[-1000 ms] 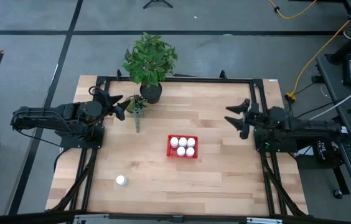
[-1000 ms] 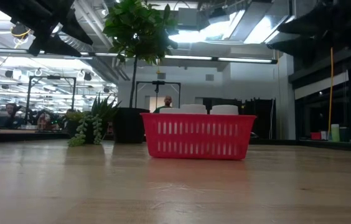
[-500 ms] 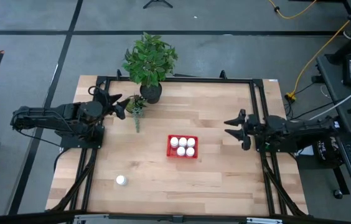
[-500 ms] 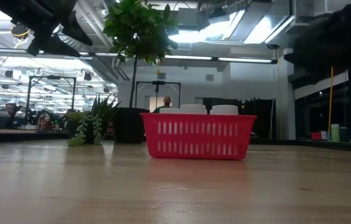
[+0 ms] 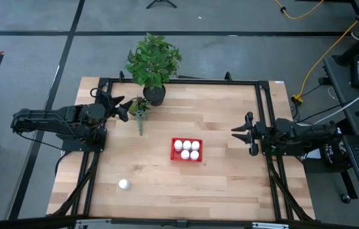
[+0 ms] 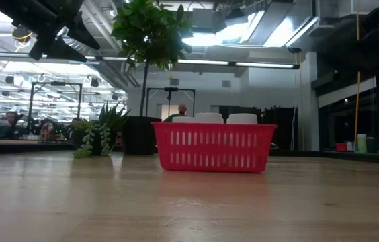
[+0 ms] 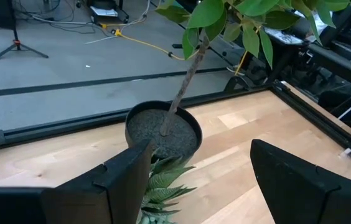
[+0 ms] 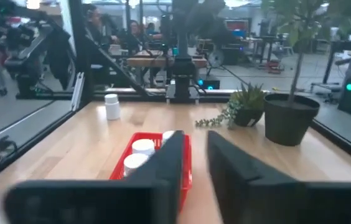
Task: Pick and place pill bottles into a basket
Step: Put the white medicine bottle into the red basket
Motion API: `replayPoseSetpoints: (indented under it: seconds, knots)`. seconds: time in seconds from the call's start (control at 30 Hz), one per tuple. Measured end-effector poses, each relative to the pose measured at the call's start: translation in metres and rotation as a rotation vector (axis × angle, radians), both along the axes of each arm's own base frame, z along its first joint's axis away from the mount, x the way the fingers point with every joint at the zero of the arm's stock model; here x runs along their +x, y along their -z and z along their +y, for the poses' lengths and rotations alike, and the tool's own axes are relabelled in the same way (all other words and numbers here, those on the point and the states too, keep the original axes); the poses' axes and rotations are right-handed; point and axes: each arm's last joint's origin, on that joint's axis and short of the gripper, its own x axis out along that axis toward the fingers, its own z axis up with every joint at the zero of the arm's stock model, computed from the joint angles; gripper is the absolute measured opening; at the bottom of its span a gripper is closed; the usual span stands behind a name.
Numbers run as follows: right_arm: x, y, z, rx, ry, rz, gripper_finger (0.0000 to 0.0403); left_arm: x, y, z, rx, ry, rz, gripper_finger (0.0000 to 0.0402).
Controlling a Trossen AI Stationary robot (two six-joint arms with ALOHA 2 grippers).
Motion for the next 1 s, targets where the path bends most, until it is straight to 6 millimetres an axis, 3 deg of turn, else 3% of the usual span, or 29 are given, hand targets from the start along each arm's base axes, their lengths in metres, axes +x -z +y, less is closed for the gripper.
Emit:
replayPoseSetpoints:
  seconds: [0.1,0.27,0.63,0.77,1.0]
  knots:
    - [0.0,0.0,0.0,-0.043,-0.014,0.002,0.0015,0.0,0.0,0.0,0.0,0.0,0.0,0.0267]
    - [0.0,0.0,0.001,0.003,-0.022,0.003,0.0004,0.0,0.0,0.0,-0.005,-0.003,-0.007,0.0267]
    - [0.0,0.0,0.001,0.002,-0.022,0.003,0.0031,0.002,-0.01,0.0,-0.062,-0.005,-0.157,0.0267]
    - [0.0,0.0,0.001,0.002,-0.022,0.003,0.0032,0.0,-0.018,-0.002,-0.057,0.091,-0.157,0.0267]
    - [0.0,0.0,0.001,0.002,-0.022,0.003,0.0032,-0.009,-0.059,-0.007,0.078,0.342,-0.181,0.0267]
